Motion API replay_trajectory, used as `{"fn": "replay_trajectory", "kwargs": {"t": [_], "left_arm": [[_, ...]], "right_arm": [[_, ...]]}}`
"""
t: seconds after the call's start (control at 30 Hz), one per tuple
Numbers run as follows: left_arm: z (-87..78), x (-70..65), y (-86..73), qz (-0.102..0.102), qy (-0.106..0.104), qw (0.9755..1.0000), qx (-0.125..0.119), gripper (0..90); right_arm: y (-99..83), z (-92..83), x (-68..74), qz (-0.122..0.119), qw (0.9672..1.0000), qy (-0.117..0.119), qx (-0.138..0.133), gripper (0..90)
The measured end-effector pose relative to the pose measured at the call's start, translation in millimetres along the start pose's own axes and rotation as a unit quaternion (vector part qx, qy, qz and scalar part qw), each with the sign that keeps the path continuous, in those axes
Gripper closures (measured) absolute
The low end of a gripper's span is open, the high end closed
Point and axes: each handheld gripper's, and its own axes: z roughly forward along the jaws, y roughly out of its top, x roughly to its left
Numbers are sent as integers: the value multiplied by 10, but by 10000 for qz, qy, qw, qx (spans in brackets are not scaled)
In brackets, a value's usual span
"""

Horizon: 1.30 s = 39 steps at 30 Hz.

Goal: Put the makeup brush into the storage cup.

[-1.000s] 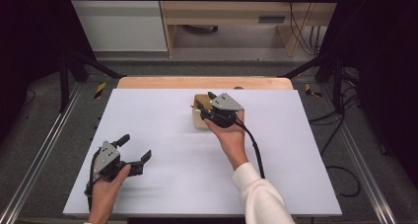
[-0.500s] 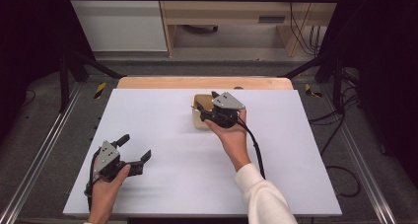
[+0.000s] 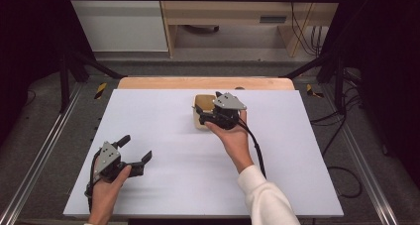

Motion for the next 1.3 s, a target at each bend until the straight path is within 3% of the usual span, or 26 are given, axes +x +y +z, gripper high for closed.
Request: {"fn": "replay_trajectory", "kwargs": {"t": [0.53,1.3], "left_arm": [[1,-1,-2,-10,-10,10000,4,27],[-12,14,-6,-1,22,10000,-9,24]], "right_arm": [[14,-33,1,193,9997,95,84,61],[38,-151,-51,349,9990,170,221,41]]}}
